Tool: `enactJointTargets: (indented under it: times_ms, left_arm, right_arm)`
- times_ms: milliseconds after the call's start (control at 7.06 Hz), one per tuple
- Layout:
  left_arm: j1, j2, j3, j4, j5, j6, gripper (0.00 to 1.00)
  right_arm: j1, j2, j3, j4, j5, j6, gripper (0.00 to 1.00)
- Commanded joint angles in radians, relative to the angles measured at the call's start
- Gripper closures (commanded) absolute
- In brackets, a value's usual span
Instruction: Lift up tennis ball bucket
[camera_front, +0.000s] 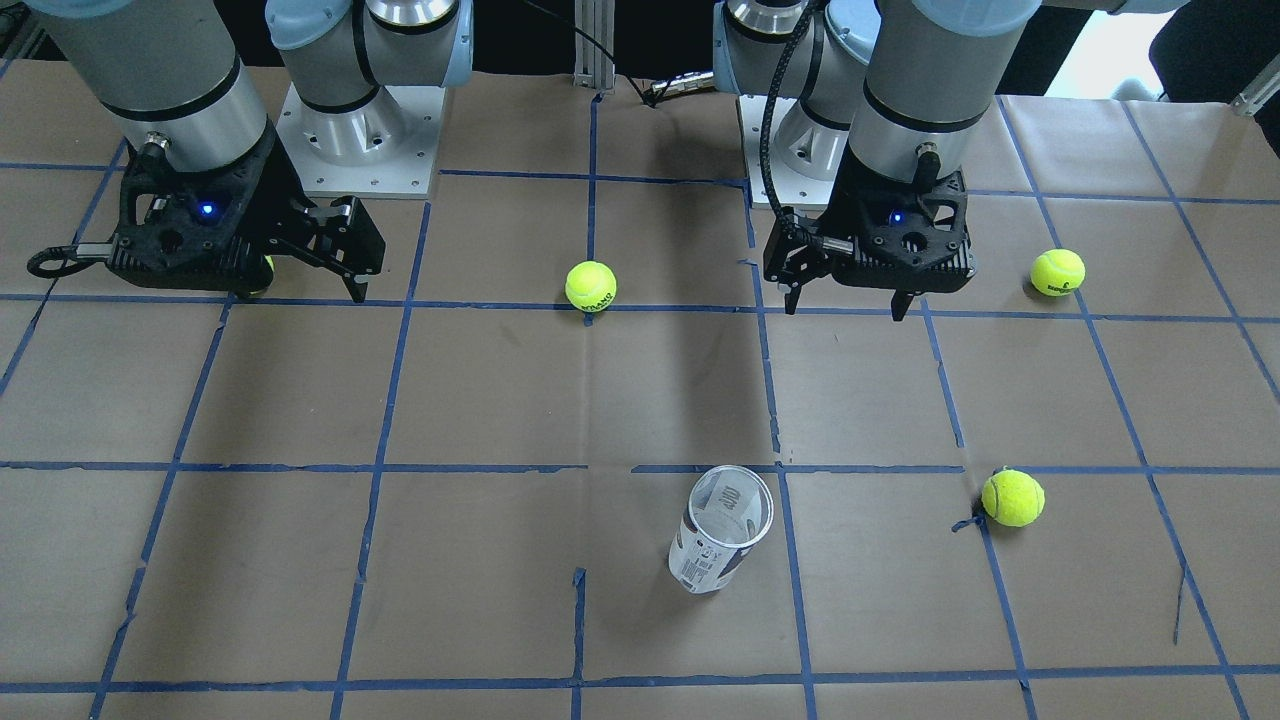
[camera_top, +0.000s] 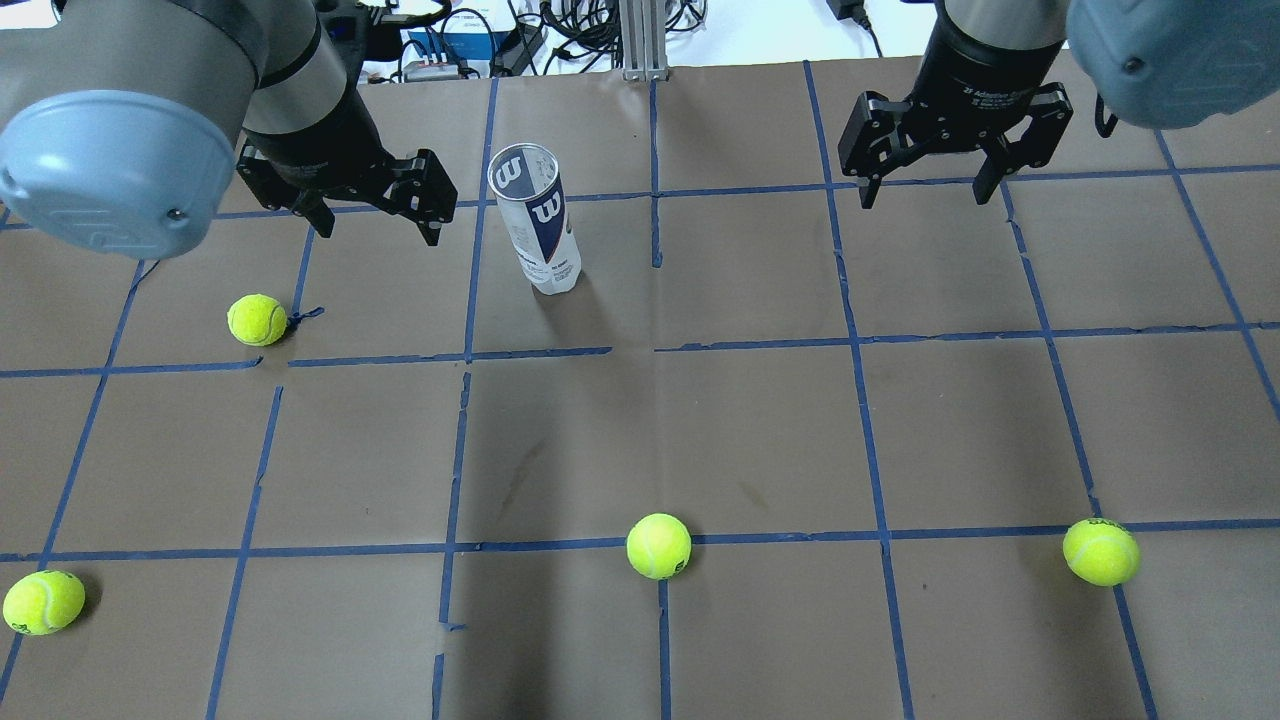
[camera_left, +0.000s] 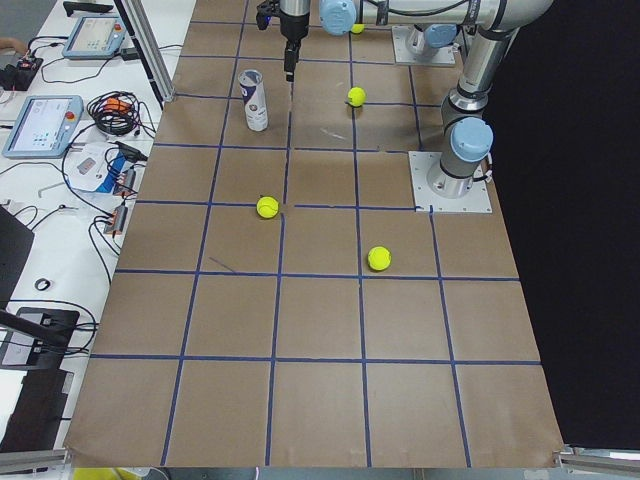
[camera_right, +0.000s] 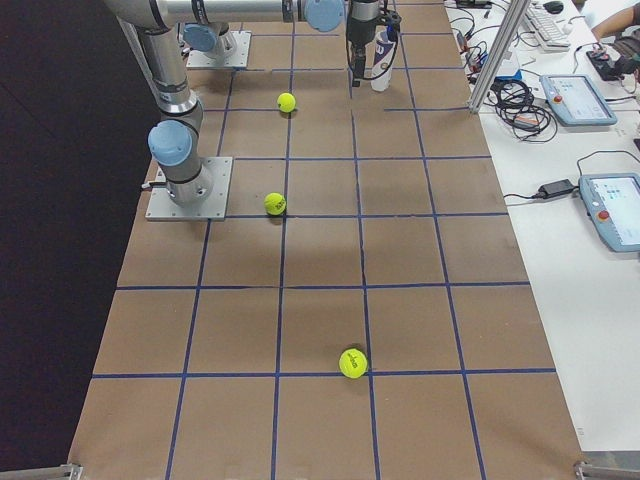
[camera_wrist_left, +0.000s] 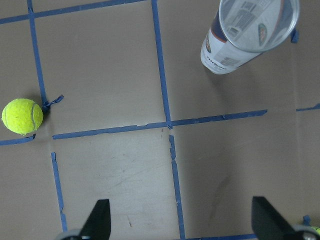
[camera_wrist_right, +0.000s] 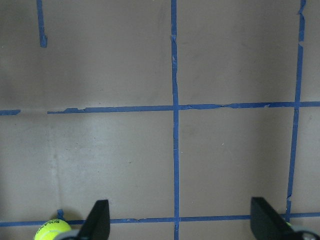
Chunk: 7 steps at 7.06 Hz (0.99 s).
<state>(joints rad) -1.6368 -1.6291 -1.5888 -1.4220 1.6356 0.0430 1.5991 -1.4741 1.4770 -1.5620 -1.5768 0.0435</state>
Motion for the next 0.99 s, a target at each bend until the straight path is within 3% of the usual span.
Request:
enactJointTargets:
  times_ms: [0, 850]
  left_arm:
    - [-0.001, 0.000, 0.000, -0.002, 0.001, 0.000, 0.00]
    - [0.003, 0.009, 0.003, -0.005, -0.025, -0.068, 0.00]
  right_arm:
    - [-0.001, 0.005, 0.012, -0.006, 0.000, -0.004, 0.00]
    - [-0.001, 0.006, 0.002, -0.043, 0.000, -0.002, 0.00]
